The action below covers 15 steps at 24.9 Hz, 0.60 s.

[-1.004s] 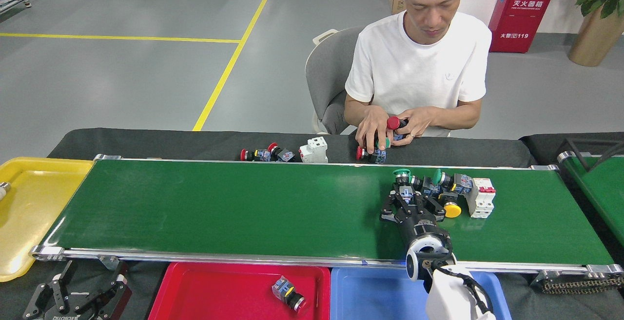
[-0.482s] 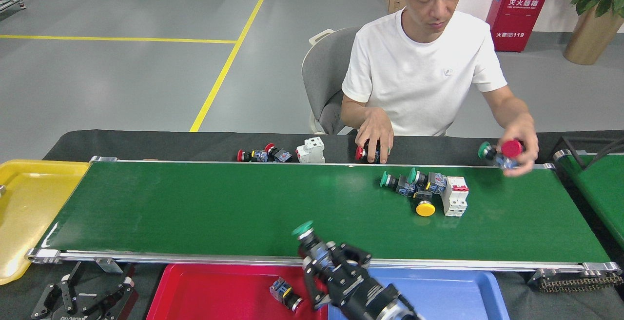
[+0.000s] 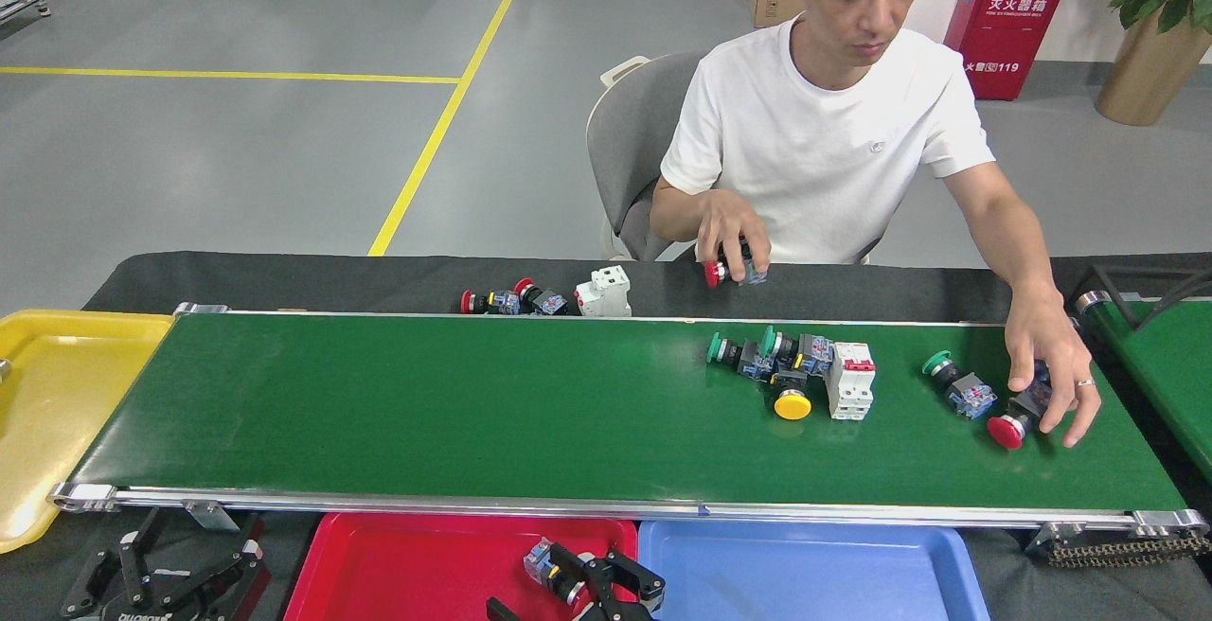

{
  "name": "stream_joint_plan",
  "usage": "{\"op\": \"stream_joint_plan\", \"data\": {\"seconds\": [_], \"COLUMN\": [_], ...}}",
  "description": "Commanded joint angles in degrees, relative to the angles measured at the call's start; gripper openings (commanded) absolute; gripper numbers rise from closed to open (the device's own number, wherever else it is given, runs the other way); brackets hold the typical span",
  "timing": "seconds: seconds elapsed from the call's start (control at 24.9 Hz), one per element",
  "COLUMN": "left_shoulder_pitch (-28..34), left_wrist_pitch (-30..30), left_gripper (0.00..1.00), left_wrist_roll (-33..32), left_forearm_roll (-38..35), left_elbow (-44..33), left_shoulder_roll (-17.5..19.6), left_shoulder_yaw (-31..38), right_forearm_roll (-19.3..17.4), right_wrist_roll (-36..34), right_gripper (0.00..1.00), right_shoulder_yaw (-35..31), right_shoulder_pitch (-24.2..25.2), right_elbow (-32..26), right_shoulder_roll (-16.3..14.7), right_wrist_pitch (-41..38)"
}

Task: Pick switch part from conveyor to tray

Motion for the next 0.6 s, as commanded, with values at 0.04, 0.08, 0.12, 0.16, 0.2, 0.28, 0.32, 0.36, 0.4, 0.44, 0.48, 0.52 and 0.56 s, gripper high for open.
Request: {"op": "stream_joint_plan", "data": {"seconds": [0.04,0.08,0.12,0.16,0.2,0.28,0.32,0.36,0.4,0.44,0.48,0.52,0.56], "left_shoulder_pitch": [-0.5,-0.5,-0.5,-0.4,-0.4,-0.4,-0.4,-0.4,-0.4,-0.4,-0.5,-0.5,-0.5], "left_wrist_pitch": [0.3,0.3,0.3,0.3,0.3,0.3,0.3,0.3,0.3,0.3,0.3,0.3,0.4], "left_gripper": [1.0,1.0,1.0,1.0,1.0,1.0,1.0,1.0,1.0,1.0,1.0,1.0,1.0], "left_wrist_roll": [0.6,0.6,0.6,0.6,0.6,0.6,0.6,0.6,0.6,0.6,0.6,0.6,0.6], "left_forearm_roll": [-0.1,-0.1,-0.1,0.0,0.0,0.1,0.1,0.1,0.1,0.1,0.2,0.2,0.3], "left_elbow": [-0.6,-0.6,-0.6,-0.6,-0.7,-0.7,-0.8,-0.9,-0.9,-0.9,-0.8,-0.9,-1.0], "left_shoulder_roll": [0.6,0.6,0.6,0.6,0.6,0.4,0.4,0.4,0.4,0.3,0.3,0.2,0.2], "left_shoulder_yaw": [0.2,0.2,0.2,0.2,0.3,0.7,0.7,0.8,0.8,0.8,0.8,0.8,0.8], "right_forearm_roll": [0.2,0.4,0.5,0.5,0.6,0.6,0.6,0.6,0.6,0.6,0.5,0.5,0.4], "right_wrist_roll": [-1.9,-2.7,-3.8,-5.2,-7.4,-12.4,-15.3,-17.7,-18.7,-18.9,-18.9,-18.9,-18.9], "right_gripper": [0.96,0.95,0.95,0.95,0.95,0.95,0.95,0.95,0.95,0.95,0.95,0.95,0.95], "right_shoulder_yaw": [-6.3,-8.7,-11.3,-14.0,-17.1,-22.0,-24.5,-26.7,-28.4,-29.3,-30.4,-30.8,-31.0], "right_shoulder_pitch": [-1.3,-1.3,-1.4,-1.4,-1.3,-0.7,-0.3,0.4,1.4,2.6,4.2,5.7,7.4], "right_elbow": [-1.0,-1.0,-1.1,-1.1,-1.1,-1.0,-0.8,-0.5,-0.4,-0.4,-0.4,-0.4,-0.6], "right_shoulder_roll": [0.1,0.0,-0.4,-1.1,-2.1,-4.2,-5.1,-5.5,-5.6,-5.8,-6.3,-7.1,-7.4], "right_wrist_pitch": [3.6,4.5,5.0,5.4,5.4,5.4,5.4,5.4,5.4,5.4,5.3,5.3,5.1]}}
